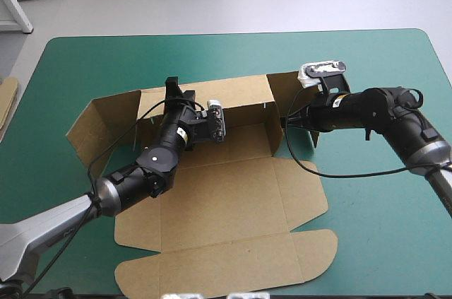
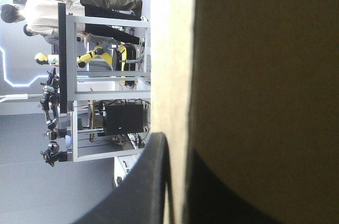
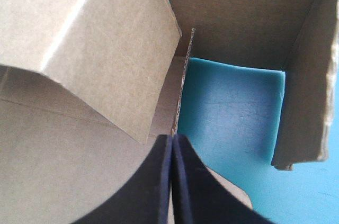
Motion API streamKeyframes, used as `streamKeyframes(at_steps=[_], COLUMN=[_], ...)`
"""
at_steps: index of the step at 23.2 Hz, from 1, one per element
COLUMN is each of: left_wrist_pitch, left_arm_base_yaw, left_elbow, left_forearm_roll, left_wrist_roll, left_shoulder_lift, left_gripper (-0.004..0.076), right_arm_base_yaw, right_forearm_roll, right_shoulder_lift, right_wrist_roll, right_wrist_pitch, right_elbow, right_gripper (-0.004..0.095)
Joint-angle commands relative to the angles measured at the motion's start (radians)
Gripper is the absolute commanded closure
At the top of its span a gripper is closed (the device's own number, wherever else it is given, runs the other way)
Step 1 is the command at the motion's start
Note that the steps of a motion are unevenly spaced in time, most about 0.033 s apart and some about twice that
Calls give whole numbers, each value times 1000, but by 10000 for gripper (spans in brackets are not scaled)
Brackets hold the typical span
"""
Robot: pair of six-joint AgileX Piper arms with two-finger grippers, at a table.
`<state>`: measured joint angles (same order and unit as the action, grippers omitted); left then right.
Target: Fold the box
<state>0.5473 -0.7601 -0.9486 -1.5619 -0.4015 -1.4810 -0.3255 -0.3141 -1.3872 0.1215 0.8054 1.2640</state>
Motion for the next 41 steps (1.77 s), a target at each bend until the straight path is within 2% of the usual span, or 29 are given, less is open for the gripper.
streamKeyframes(at_steps=[1, 4, 10, 13, 17, 22, 28, 41], left_wrist_pitch=[75, 72, 70, 70, 70, 72, 72, 72], left_arm_base_yaw=[11, 11, 11, 11, 11, 11, 11, 11], left_elbow=[9, 9, 9, 9, 9, 9, 9, 9], left_forearm_roll=[105, 105, 106, 106, 106, 106, 106, 106], left_wrist_roll=[-32, -32, -32, -32, -32, -32, -32, -32], left_shoulder_lift=[14, 14, 14, 14, 14, 14, 14, 14], left_gripper=[733, 733, 733, 733, 733, 733, 733, 733], right_arm_base_yaw=[5, 5, 7, 7, 9, 84, 166, 176], right_forearm_roll=[-16, -8, 2, 56, 101, 33, -62, -110], right_shoulder_lift=[40, 25, -117, -190, -248, -342, -422, -533], right_wrist_roll=[-4, -4, -4, -34, -63, -63, -48, -3], right_wrist_pitch=[-41, -11, 158, 230, 263, 313, 341, 356], right_elbow=[68, 157, 433, 584, 701, 838, 895, 911], right_gripper=[921, 921, 921, 921, 921, 921, 921, 921])
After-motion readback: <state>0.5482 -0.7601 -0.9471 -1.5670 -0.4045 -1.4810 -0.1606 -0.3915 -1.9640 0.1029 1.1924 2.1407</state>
